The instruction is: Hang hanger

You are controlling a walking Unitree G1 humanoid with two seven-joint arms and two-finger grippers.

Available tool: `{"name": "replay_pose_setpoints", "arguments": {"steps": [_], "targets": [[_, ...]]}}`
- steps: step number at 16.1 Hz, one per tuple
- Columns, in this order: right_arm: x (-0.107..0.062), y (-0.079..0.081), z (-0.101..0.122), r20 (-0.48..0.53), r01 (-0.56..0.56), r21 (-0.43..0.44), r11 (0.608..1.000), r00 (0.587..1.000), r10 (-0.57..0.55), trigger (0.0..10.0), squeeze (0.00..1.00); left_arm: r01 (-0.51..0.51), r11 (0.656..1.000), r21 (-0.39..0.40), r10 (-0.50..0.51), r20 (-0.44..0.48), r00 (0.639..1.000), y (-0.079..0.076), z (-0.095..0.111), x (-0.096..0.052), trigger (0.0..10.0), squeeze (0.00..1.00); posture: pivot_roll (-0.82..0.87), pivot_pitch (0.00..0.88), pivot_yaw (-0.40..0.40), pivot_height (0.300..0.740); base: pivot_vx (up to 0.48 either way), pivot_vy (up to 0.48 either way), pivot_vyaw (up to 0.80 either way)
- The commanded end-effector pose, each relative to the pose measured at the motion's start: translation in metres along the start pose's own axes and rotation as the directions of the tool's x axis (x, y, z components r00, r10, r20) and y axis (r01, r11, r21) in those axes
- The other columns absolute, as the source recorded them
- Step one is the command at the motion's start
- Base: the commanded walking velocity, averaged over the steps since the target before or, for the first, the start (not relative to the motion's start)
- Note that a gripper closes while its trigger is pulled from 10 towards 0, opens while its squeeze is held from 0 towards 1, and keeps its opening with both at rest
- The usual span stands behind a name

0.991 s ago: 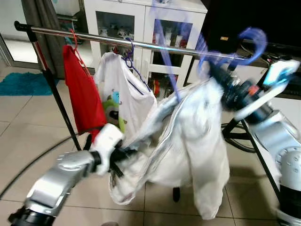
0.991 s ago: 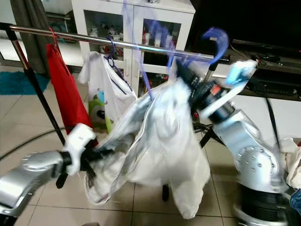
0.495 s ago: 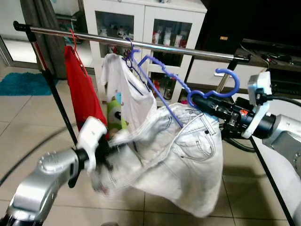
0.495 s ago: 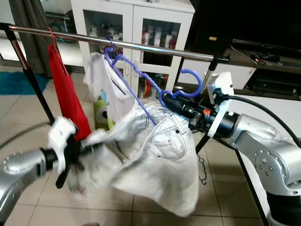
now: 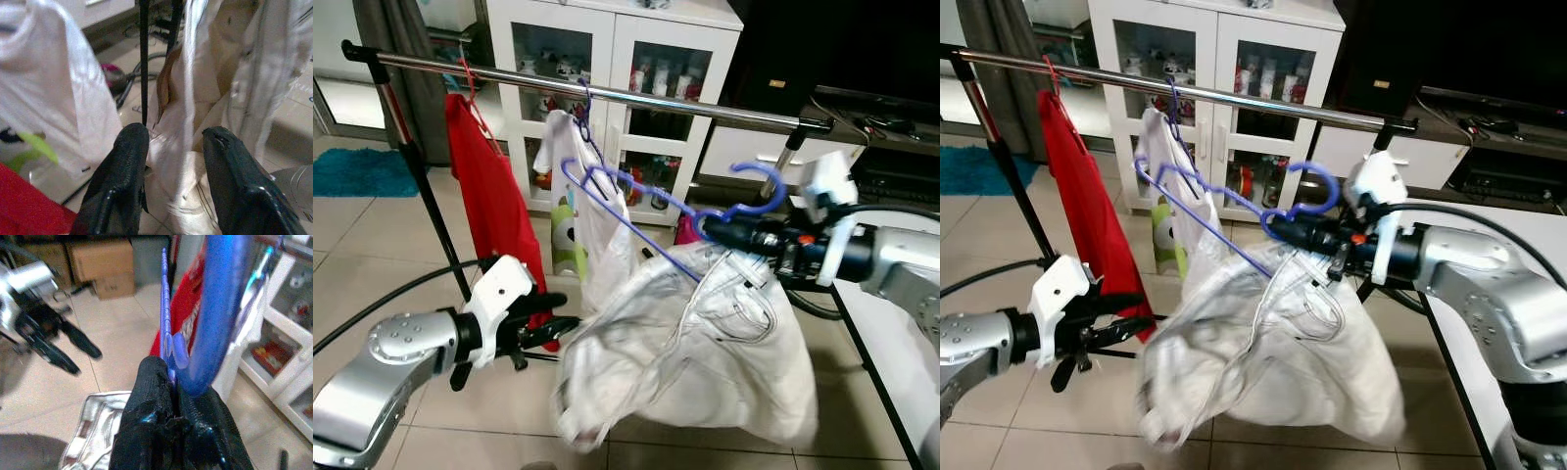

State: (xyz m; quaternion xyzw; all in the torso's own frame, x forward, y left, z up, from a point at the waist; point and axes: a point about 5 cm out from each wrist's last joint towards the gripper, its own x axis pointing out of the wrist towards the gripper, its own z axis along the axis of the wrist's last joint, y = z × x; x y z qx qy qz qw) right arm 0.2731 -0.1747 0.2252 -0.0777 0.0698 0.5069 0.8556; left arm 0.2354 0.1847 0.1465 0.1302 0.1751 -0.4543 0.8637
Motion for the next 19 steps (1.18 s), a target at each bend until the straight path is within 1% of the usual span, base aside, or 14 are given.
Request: {"name": "replay_pose_setpoints", "arguments": {"steps": [1, 3, 4, 5, 6, 7, 9, 11, 12, 13, 15, 17, 18, 19], "targets": [[-0.004, -0.004, 0.01, 0.014, 0.026, -0.064, 0.998, 1.0, -0.025, 0.0, 0.0, 0.029, 0.999, 0.04, -0.03, 0.028, 0.999, -0.003, 0.01, 0.001, 10.0, 1.0, 0.09, 0.0, -0.124, 0.74, 0.0, 0.0, 0.0], [-0.003, -0.005, 0.003, -0.07, 0.01, -0.118, 0.993, 0.997, -0.018, 0.0, 0.0, 0.123, 0.991, 0.044, -0.129, 0.191, 0.973, -0.008, 0.045, -0.002, 10.0, 1.0, 0.09, 0.0, -0.12, 0.74, 0.0, 0.0, 0.0], [-0.003, -0.004, 0.001, -0.094, 0.004, -0.137, 0.991, 0.995, -0.018, 0.0, 0.0, 0.136, 0.989, 0.051, -0.144, 0.25, 0.958, -0.008, 0.056, -0.003, 10.0, 1.0, 0.09, 0.0, -0.12, 0.74, 0.0, 0.0, 0.0], [0.0, -0.005, -0.005, -0.147, -0.006, -0.181, 0.984, 0.989, -0.021, 0.0, 0.0, 0.146, 0.986, 0.084, -0.165, 0.324, 0.931, -0.005, 0.077, -0.004, 10.0, 1.0, 0.09, 0.0, -0.13, 0.74, 0.0, 0.0, 0.0], [0.004, -0.003, -0.007, -0.169, -0.033, -0.191, 0.981, 0.986, 0.0, 0.0, 0.0, 0.168, 0.976, 0.138, -0.206, 0.341, 0.917, -0.004, 0.092, -0.005, 10.0, 1.0, 0.09, 0.0, -0.13, 0.74, 0.0, 0.0, 0.0], [0.008, -0.001, -0.007, -0.189, -0.063, -0.207, 0.976, 0.982, 0.023, 0.0, 0.0, 0.179, 0.965, 0.192, -0.233, 0.315, 0.92, -0.001, 0.099, -0.005, 10.0, 1.0, 0.1, 0.0, -0.139, 0.74, 0.0, 0.0, 0.0], [0.011, 0.001, -0.008, -0.204, -0.09, -0.22, 0.971, 0.978, 0.044, 0.0, 0.0, 0.19, 0.956, 0.223, -0.249, 0.273, 0.929, 0.002, 0.101, -0.004, 10.0, 1.0, 0.11, 0.0, -0.143, 0.74, 0.0, 0.0, 0.0], [0.014, 0.002, -0.006, -0.252, -0.161, -0.269, 0.95, 0.963, 0.092, 0.0, 0.0, 0.206, 0.93, 0.303, -0.237, 0.069, 0.969, 0.02, 0.087, 0.001, 10.0, 1.0, 0.11, 0.0, -0.144, 0.74, 0.0, 0.0, 0.0], [0.015, 0.003, -0.005, -0.265, -0.182, -0.28, 0.942, 0.958, 0.107, 0.0, 0.0, 0.221, 0.925, 0.31, -0.25, 0.057, 0.967, 0.023, 0.087, 0.004, 10.0, 0.16, 0.11, 0.0, -0.145, 0.74, 0.0, 0.0, 0.0], [0.015, 0.003, -0.004, -0.273, -0.196, -0.287, 0.938, 0.955, 0.116, 0.0, 0.0, 0.232, 0.921, 0.312, -0.26, 0.053, 0.964, 0.024, 0.087, 0.005, 10.0, 0.0, 0.11, 0.0, -0.145, 0.74, 0.0, 0.0, 0.0], [0.017, 0.008, -0.002, -0.337, -0.287, -0.322, 0.902, 0.925, 0.174, 0.0, 0.0, 0.261, 0.887, 0.381, -0.28, -0.007, 0.96, 0.035, 0.088, 0.016, 10.0, 0.0, 0.1, 0.0, -0.142, 0.74, 0.0, 0.0, 0.0], [0.016, 0.008, -0.003, -0.359, -0.311, -0.333, 0.89, 0.915, 0.185, 0.0, 0.0, 0.28, 0.879, 0.386, -0.3, -0.009, 0.954, 0.036, 0.091, 0.018, 10.0, 0.0, 0.1, 0.0, -0.14, 0.74, 0.0, 0.0, 0.0], [0.017, 0.009, -0.002, -0.394, -0.351, -0.35, 0.868, 0.896, 0.204, 0.0, 0.0, 0.348, 0.857, 0.379, -0.37, -0.017, 0.929, 0.033, 0.092, 0.026, 10.0, 0.0, 0.09, 0.0, -0.138, 0.74, 0.0, 0.0, 0.0], [0.017, 0.009, -0.002, -0.394, -0.351, -0.35, 0.868, 0.896, 0.204, 0.0, 0.0, 0.348, 0.857, 0.379, -0.37, -0.017, 0.929, 0.033, 0.092, 0.026, 10.0, 0.0, 0.09, 0.0, -0.138, 0.74, 0.0, 0.0, 0.0]]}}
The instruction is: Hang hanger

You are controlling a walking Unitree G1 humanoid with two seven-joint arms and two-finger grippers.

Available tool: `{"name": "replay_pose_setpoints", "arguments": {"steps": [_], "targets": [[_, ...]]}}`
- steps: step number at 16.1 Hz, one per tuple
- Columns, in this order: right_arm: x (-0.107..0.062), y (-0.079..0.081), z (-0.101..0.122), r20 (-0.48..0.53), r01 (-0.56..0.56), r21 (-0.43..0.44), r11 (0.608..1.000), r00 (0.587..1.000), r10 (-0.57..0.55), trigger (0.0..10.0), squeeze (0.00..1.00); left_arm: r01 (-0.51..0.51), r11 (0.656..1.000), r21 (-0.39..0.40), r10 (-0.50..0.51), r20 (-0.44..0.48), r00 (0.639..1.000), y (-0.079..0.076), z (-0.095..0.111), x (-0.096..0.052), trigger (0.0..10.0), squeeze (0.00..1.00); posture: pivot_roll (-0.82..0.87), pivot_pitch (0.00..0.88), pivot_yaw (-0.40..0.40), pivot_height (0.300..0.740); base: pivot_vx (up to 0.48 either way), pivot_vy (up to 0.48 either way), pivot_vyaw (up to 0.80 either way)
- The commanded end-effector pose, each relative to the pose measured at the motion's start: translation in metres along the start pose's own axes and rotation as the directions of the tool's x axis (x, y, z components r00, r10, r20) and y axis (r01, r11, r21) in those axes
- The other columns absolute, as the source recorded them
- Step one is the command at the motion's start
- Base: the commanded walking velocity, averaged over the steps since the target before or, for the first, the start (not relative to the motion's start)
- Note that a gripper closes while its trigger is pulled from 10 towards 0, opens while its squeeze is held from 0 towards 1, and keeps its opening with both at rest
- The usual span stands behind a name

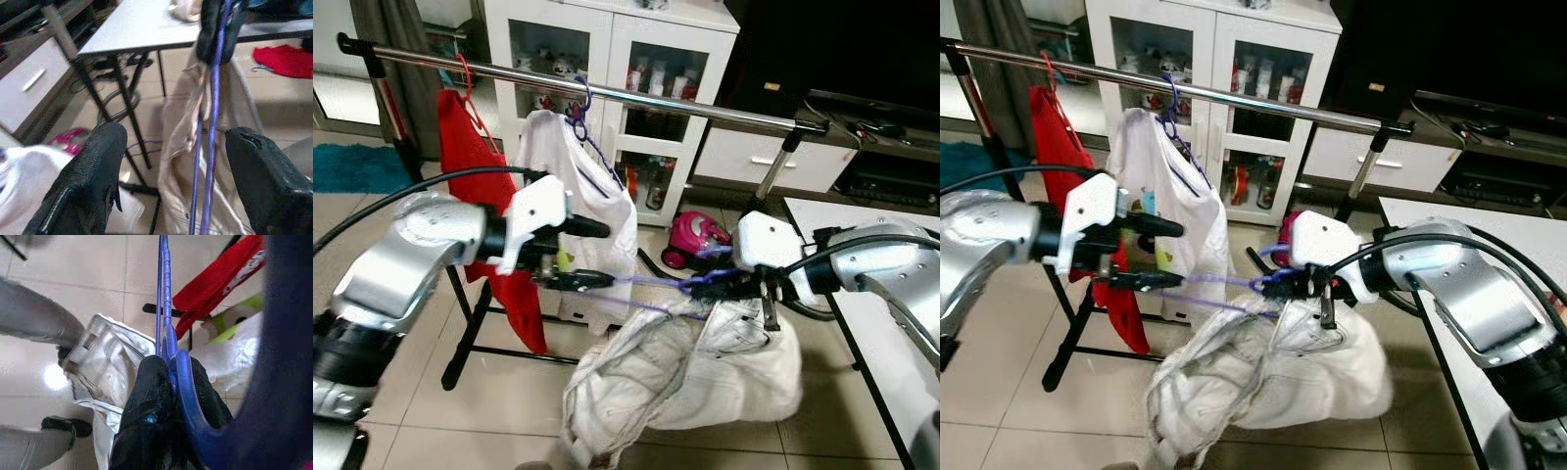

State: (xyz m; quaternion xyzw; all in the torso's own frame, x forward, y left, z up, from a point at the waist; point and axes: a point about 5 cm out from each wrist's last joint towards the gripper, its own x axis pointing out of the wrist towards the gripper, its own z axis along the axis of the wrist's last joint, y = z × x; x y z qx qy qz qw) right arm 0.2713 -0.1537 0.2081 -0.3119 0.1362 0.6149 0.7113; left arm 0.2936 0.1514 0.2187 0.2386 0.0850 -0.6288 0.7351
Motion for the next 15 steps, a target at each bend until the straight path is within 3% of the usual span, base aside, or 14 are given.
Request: {"name": "replay_pose_setpoints", "arguments": {"steps": [1, 2, 3, 7, 11, 12, 13, 14, 15], "targets": [[-0.008, -0.005, 0.007, -0.014, 0.016, -0.057, 0.998, 1.0, -0.017, 0.0, 0.0, 0.033, 0.999, 0.011, -0.034, 0.013, 0.999, 0.0, 0.004, 0.006, 9.1, 0.0, 0.09, 0.0, -0.138, 0.74, 0.0, 0.0, 0.0], [-0.007, -0.005, 0.008, -0.023, -0.002, -0.071, 0.997, 1.0, 0.0, 0.0, 0.0, 0.055, 0.999, -0.001, -0.055, 0.035, 0.998, -0.001, 0.002, 0.015, 2.1, 0.0, 0.09, 0.0, -0.139, 0.74, 0.0, 0.0, 0.0], [-0.007, -0.006, 0.008, -0.027, -0.009, -0.077, 0.997, 1.0, 0.006, 0.0, 0.0, 0.061, 0.998, -0.001, -0.061, 0.04, 0.997, -0.001, 0.0, 0.019, 0.0, 0.0, 0.08, 0.0, -0.14, 0.74, 0.0, 0.0, 0.0], [-0.006, -0.007, 0.009, -0.041, -0.024, -0.096, 0.995, 0.999, 0.02, 0.0, 0.0, 0.084, 0.996, -0.007, -0.083, 0.063, 0.995, -0.003, 0.0, 0.027, 0.0, 0.0, 0.08, 0.0, -0.14, 0.74, 0.0, 0.0, 0.0], [-0.001, -0.012, 0.012, -0.057, -0.057, -0.135, 0.989, 0.997, 0.05, 0.0, 0.0, 0.148, 0.989, 0.011, -0.148, 0.001, 0.989, -0.011, -0.012, 0.043, 0.0, 0.0, 0.09, 0.0, -0.154, 0.74, 0.0, 0.0, 0.0], [0.0, -0.012, 0.013, -0.059, -0.065, -0.143, 0.988, 0.997, 0.057, 0.0, 0.0, 0.166, 0.986, 0.004, -0.166, 0.019, 0.986, -0.013, -0.011, 0.046, 1.4, 0.0, 0.09, 0.0, -0.154, 0.74, 0.0, 0.0, 0.0], [0.001, -0.012, 0.013, -0.059, -0.067, -0.145, 0.987, 0.996, 0.059, 0.0, 0.0, 0.154, 0.988, -0.007, -0.153, 0.047, 0.987, -0.013, -0.008, 0.048, 4.0, 0.0, 0.09, 0.0, -0.154, 0.74, 0.0, 0.0, 0.0], [0.001, -0.013, 0.013, -0.061, -0.069, -0.148, 0.987, 0.996, 0.06, 0.0, 0.0, 0.108, 0.993, -0.05, -0.101, 0.121, 0.988, -0.007, -0.001, 0.048, 10.0, 0.0, 0.09, 0.0, -0.154, 0.74, 0.0, 0.0, 0.0], [0.001, -0.013, 0.013, -0.061, -0.069, -0.148, 0.987, 0.996, 0.06, 0.0, 0.0, 0.101, 0.993, -0.058, -0.093, 0.132, 0.987, -0.006, 0.0, 0.048, 10.0, 0.0, 0.09, 0.0, -0.154, 0.74, 0.0, 0.0, 0.0]]}}
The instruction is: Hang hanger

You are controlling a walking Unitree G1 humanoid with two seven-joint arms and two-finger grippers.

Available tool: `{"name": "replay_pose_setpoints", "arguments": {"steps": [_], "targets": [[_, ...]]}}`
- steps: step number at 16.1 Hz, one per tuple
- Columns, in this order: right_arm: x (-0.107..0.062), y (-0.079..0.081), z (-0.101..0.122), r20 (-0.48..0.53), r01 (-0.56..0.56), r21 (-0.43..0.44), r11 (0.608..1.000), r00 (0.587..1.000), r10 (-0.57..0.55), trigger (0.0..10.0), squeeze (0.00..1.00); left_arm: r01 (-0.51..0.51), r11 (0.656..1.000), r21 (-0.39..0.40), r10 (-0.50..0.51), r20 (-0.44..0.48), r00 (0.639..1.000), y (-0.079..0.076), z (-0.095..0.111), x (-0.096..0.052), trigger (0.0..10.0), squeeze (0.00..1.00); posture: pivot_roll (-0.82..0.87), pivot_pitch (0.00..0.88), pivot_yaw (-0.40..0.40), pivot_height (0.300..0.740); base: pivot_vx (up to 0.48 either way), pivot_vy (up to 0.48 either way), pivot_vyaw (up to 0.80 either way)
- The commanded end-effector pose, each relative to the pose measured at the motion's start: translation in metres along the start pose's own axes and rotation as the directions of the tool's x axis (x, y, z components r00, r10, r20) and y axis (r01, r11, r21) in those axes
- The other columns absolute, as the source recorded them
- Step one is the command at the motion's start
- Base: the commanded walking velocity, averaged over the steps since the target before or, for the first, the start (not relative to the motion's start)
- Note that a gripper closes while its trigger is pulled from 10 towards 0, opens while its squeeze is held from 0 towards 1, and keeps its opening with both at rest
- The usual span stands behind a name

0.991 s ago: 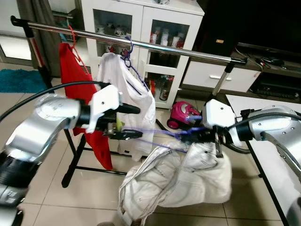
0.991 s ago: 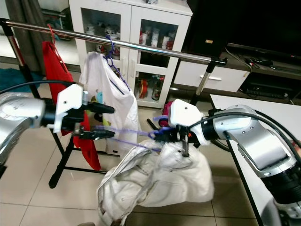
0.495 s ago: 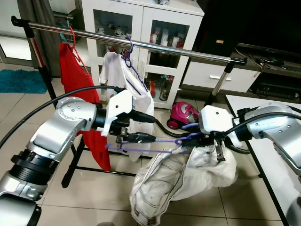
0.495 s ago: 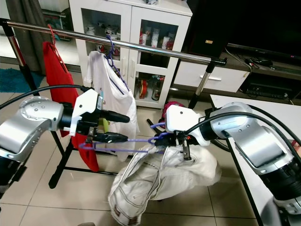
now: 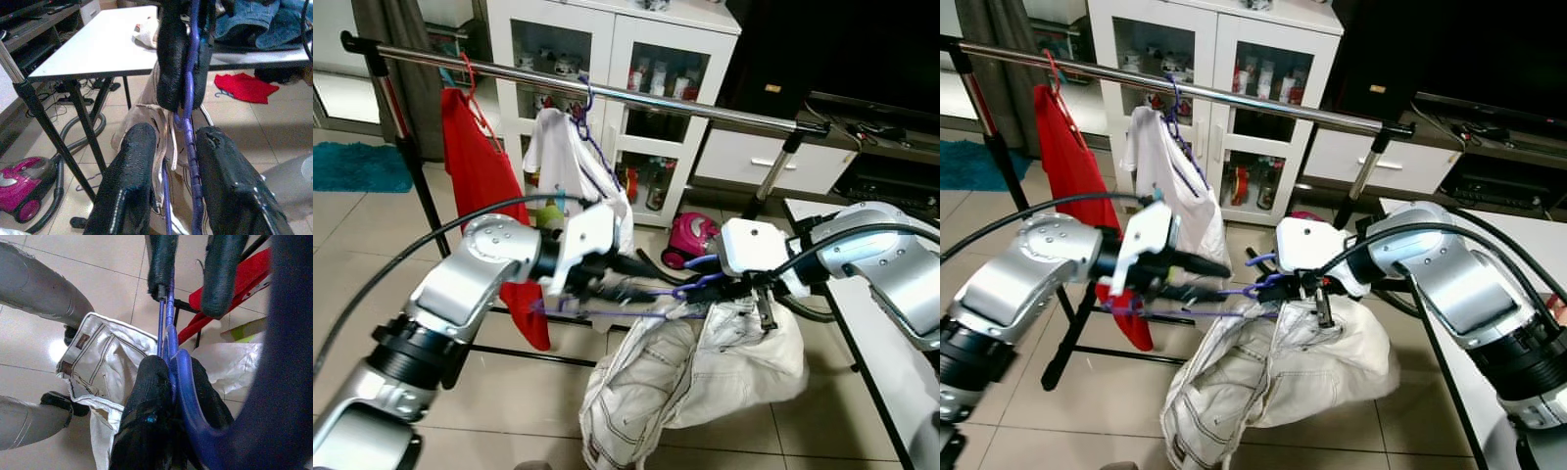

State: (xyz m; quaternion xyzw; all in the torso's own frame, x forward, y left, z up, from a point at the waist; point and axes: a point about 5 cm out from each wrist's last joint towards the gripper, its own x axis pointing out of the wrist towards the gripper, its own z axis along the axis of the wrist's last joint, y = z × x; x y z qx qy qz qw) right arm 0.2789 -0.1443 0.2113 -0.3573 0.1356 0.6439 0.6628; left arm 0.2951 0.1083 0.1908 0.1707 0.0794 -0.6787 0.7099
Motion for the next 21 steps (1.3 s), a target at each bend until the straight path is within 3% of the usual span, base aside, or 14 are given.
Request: {"name": "replay_pose_setpoints", "arguments": {"steps": [1, 6, 7, 8, 9, 10, 18, 21], "targets": [[-0.007, -0.005, 0.006, -0.009, 0.024, -0.047, 0.999, 1.0, -0.024, 0.0, 0.0, -0.013, 1.0, 0.007, 0.013, 0.01, 1.0, 0.002, 0.004, -0.002, 10.0, 1.0, 0.09, 0.0, -0.153, 0.74, 0.0, 0.0, 0.0], [-0.004, -0.007, 0.009, 0.0, 0.01, -0.065, 0.998, 1.0, -0.01, 0.0, 0.0, 0.027, 0.998, 0.05, -0.02, -0.139, 0.99, -0.006, -0.019, 0.004, 10.0, 0.99, 0.09, 0.0, -0.16, 0.74, 0.0, 0.0, 0.0], [-0.004, -0.008, 0.009, 0.0, 0.007, -0.069, 0.998, 1.0, -0.007, 0.0, 0.0, 0.018, 0.998, 0.059, -0.009, -0.154, 0.988, -0.005, -0.021, 0.004, 9.4, 0.15, 0.09, 0.0, -0.16, 0.74, 0.0, 0.0, 0.0], [-0.004, -0.008, 0.01, 0.0, 0.005, -0.073, 0.997, 1.0, -0.005, 0.0, 0.0, 0.011, 0.998, 0.056, -0.003, -0.15, 0.989, -0.004, -0.021, 0.005, 3.1, 0.0, 0.09, 0.0, -0.16, 0.74, 0.0, 0.0, 0.0], [-0.004, -0.008, 0.01, 0.001, 0.004, -0.074, 0.997, 1.0, -0.004, 0.0, 0.0, 0.006, 0.998, 0.057, 0.003, -0.149, 0.989, -0.004, -0.021, 0.005, 3.8, 0.0, 0.09, 0.0, -0.16, 0.74, 0.0, 0.0, 0.0], [-0.004, -0.008, 0.011, 0.0, 0.003, -0.076, 0.997, 1.0, -0.003, 0.0, 0.0, 0.004, 0.998, 0.059, 0.004, -0.141, 0.99, -0.003, -0.02, 0.005, 0.0, 0.0, 0.09, 0.0, -0.16, 0.74, 0.0, 0.0, 0.0], [-0.003, -0.012, 0.014, -0.001, -0.01, -0.097, 0.995, 1.0, 0.01, 0.0, 0.0, -0.028, 0.996, 0.086, 0.041, -0.157, 0.987, -0.005, -0.026, 0.013, 0.0, 0.0, 0.09, 0.0, -0.166, 0.74, 0.0, 0.0, 0.0], [-0.003, -0.014, 0.015, -0.003, -0.009, -0.106, 0.994, 1.0, 0.009, 0.0, 0.0, -0.051, 0.993, 0.107, 0.061, -0.095, 0.994, -0.009, -0.021, 0.018, 0.0, 0.0, 0.09, 0.0, -0.172, 0.74, 0.0, 0.0, 0.0]]}}
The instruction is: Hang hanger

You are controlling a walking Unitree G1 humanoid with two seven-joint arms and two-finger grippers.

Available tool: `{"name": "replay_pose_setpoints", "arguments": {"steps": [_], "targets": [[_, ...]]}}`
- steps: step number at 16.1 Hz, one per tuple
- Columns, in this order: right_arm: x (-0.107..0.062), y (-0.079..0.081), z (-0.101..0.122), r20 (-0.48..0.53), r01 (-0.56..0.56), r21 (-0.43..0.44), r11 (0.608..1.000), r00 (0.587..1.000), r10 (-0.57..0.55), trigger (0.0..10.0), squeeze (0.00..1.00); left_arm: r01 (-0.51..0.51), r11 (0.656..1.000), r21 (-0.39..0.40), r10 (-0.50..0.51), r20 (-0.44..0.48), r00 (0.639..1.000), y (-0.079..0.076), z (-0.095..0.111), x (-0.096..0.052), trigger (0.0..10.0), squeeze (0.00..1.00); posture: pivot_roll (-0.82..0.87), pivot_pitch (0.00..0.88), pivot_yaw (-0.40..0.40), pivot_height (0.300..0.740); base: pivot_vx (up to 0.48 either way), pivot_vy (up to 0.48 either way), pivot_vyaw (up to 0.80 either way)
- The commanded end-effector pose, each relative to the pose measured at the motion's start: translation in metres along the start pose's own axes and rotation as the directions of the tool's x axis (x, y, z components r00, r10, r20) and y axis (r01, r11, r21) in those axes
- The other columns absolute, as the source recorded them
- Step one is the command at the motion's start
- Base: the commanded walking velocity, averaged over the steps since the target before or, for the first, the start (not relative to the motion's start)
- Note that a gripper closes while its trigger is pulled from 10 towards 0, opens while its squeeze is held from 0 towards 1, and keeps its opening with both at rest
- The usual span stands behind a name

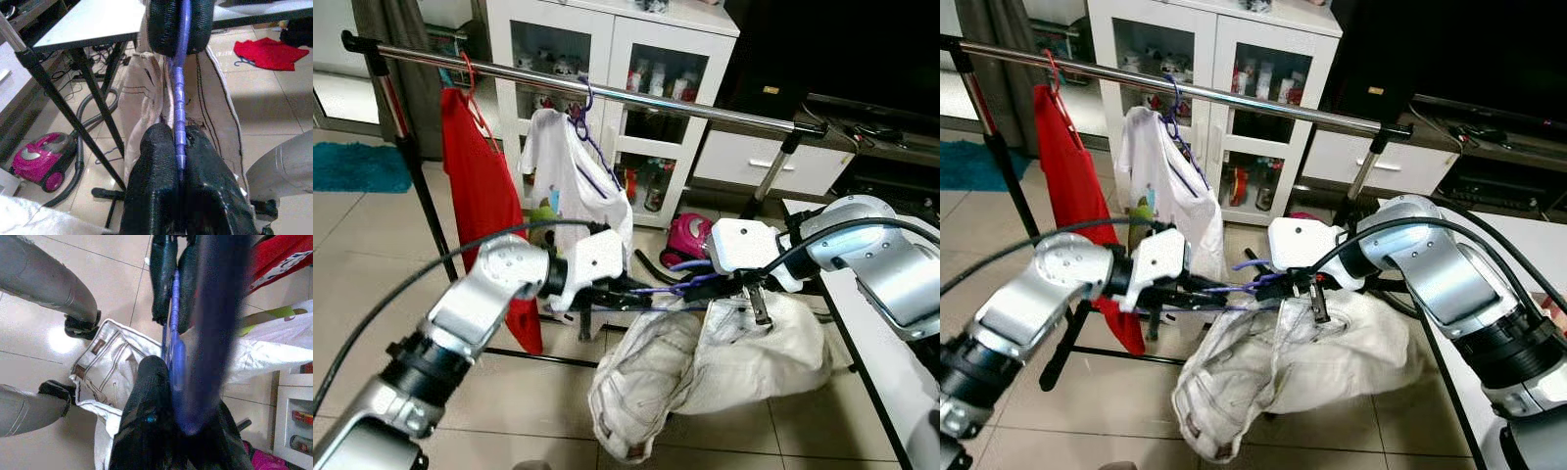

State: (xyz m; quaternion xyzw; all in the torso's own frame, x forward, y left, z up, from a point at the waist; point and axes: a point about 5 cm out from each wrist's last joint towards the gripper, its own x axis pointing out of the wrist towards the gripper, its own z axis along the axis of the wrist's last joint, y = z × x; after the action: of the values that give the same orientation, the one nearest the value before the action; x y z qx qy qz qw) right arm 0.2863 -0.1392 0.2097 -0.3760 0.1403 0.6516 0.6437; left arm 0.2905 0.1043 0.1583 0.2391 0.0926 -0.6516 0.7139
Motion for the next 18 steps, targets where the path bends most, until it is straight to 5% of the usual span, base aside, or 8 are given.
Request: {"name": "replay_pose_setpoints", "arguments": {"steps": [1, 8, 9, 10, 11, 18], "targets": [[-0.009, -0.008, 0.014, 0.026, 0.025, -0.072, 0.997, 0.999, -0.024, 0.0, 0.0, -0.011, 0.999, 0.033, 0.01, 0.031, 0.999, 0.0, 0.009, 0.003, 0.0, 0.0, 0.09, 0.0, -0.172, 0.74, 0.0, 0.0, 0.0], [-0.016, -0.011, 0.024, 0.125, 0.056, -0.053, 0.997, 0.991, -0.049, 0.0, 0.0, -0.08, 0.996, -0.026, 0.084, 0.245, 0.966, -0.014, 0.022, 0.004, 0.0, 0.0, 0.09, 0.0, -0.176, 0.74, 0.0, 0.0, 0.0], [-0.016, -0.011, 0.024, 0.139, 0.06, -0.049, 0.997, 0.989, -0.052, 3.8, 0.03, -0.085, 0.996, -0.028, 0.09, 0.253, 0.963, -0.015, 0.022, 0.003, 0.0, 0.0, 0.09, 0.0, -0.176, 0.74, 0.0, 0.0, 0.0], [-0.017, -0.011, 0.026, 0.157, 0.059, -0.034, 0.998, 0.986, -0.053, 10.0, 0.8, -0.095, 0.995, -0.03, 0.1, 0.266, 0.959, -0.016, 0.023, 0.001, 0.0, 0.0, 0.09, 0.0, -0.173, 0.74, 0.0, 0.0, 0.0], [-0.018, -0.012, 0.027, 0.168, 0.069, -0.027, 0.997, 0.984, -0.063, 10.0, 1.0, -0.105, 0.994, -0.027, 0.109, 0.274, 0.956, -0.016, 0.024, 0.0, 0.0, 0.0, 0.09, 0.0, -0.173, 0.74, 0.0, 0.0, 0.0], [-0.039, -0.013, 0.03, 0.245, 0.17, 0.037, 0.985, 0.954, -0.174, 10.0, 1.0, -0.174, 0.981, -0.081, 0.189, 0.263, 0.946, -0.018, 0.016, -0.005, 0.0, 0.0, 0.08, 0.0, -0.161, 0.74, 0.0, 0.0, 0.0]]}}
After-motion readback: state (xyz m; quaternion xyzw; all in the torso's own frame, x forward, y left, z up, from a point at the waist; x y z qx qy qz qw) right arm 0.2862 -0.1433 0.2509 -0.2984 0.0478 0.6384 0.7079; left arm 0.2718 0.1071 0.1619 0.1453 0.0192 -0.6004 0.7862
